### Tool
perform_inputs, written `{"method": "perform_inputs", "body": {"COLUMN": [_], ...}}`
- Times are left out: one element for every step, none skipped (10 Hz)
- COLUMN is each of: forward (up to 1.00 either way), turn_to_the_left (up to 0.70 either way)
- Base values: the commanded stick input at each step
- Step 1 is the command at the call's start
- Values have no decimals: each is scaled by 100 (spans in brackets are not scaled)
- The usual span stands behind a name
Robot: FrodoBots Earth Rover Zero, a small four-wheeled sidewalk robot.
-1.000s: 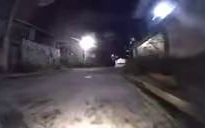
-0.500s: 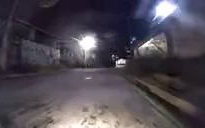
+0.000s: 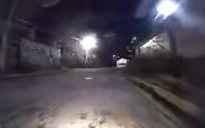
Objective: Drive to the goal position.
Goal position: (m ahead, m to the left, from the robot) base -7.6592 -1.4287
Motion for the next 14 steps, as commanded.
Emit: {"method": "perform_inputs", "body": {"forward": [50, 50, 50, 50, 50, 50, 50, 50, 50, 50, 50, 50, 50, 50], "turn_to_the_left": [0, 0, 0, 0, 0, 0, 0, 0, 0, 0, 0, 0, 0, 0]}}
